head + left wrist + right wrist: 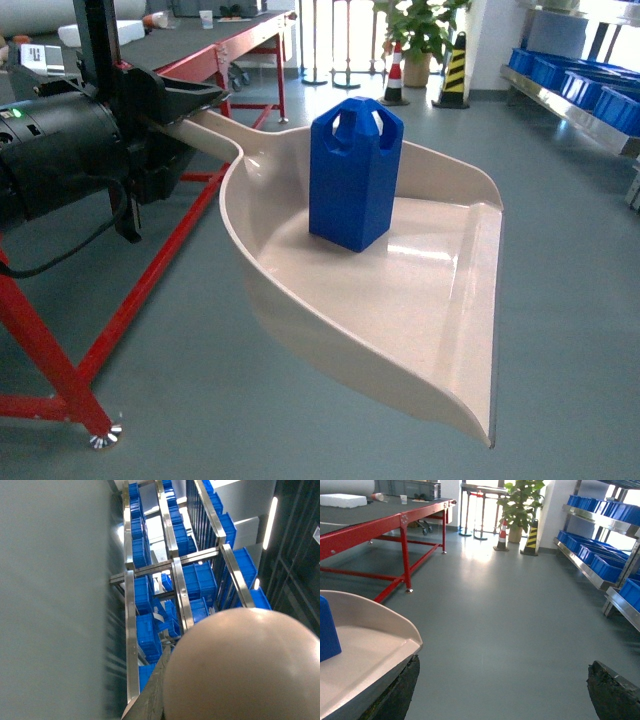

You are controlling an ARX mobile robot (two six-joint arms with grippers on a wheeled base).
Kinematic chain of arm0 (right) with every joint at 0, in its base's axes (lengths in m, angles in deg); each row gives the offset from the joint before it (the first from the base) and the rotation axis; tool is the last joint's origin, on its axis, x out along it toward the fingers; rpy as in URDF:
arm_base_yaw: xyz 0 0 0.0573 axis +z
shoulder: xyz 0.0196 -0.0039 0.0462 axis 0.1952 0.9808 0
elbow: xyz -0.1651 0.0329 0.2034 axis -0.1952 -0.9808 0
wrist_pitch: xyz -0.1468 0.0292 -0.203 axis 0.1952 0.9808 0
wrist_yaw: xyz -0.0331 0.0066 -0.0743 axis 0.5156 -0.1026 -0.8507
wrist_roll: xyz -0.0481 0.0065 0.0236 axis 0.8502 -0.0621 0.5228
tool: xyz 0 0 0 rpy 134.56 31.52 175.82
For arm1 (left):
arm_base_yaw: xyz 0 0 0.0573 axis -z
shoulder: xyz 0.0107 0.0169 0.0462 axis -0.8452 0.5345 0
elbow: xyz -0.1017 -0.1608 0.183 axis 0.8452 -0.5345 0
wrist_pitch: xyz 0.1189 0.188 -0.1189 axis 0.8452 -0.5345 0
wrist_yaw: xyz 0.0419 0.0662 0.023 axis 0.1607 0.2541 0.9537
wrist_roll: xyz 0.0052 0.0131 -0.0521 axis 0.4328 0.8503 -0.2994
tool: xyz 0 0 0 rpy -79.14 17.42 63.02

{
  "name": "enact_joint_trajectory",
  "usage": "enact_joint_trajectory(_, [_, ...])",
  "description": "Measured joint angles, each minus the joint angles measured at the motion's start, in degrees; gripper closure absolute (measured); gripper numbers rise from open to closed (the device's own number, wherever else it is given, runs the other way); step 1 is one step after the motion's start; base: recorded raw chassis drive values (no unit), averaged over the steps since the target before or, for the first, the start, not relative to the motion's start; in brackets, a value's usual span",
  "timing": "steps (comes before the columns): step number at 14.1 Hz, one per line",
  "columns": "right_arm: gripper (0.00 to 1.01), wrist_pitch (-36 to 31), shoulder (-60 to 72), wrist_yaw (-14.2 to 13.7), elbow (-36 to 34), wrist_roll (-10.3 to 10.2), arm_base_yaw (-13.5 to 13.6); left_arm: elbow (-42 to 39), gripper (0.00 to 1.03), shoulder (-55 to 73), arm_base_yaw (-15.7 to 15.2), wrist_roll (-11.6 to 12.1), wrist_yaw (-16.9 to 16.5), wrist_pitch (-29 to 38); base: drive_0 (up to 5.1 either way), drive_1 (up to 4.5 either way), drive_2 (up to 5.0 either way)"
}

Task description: Place part in tray to right shelf

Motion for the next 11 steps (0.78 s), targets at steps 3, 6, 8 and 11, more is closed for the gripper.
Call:
enact_joint_trajectory(3, [0.03, 0.0, 0.1, 0.0, 0.0, 0.0, 0.0, 0.0, 0.89, 0.0, 0.0, 0.0, 0.0, 0.1, 0.1, 4.19, -4.0])
enact_joint_trajectory(6, [0.03, -0.1, 0.1, 0.0, 0.0, 0.0, 0.0, 0.0, 0.89, 0.0, 0.0, 0.0, 0.1, 0.3, 0.1, 4.21, -4.0])
enact_joint_trajectory(8, [0.03, -0.1, 0.1, 0.0, 0.0, 0.0, 0.0, 0.0, 0.89, 0.0, 0.0, 0.0, 0.2, 0.0, 0.1, 4.21, -4.0])
enact_joint_trajectory(11, [0.03, 0.0, 0.1, 0.2, 0.0, 0.0, 0.0, 0.0, 0.89, 0.0, -0.2, 0.0, 0.3, -0.1, -0.7, 3.39, -4.8])
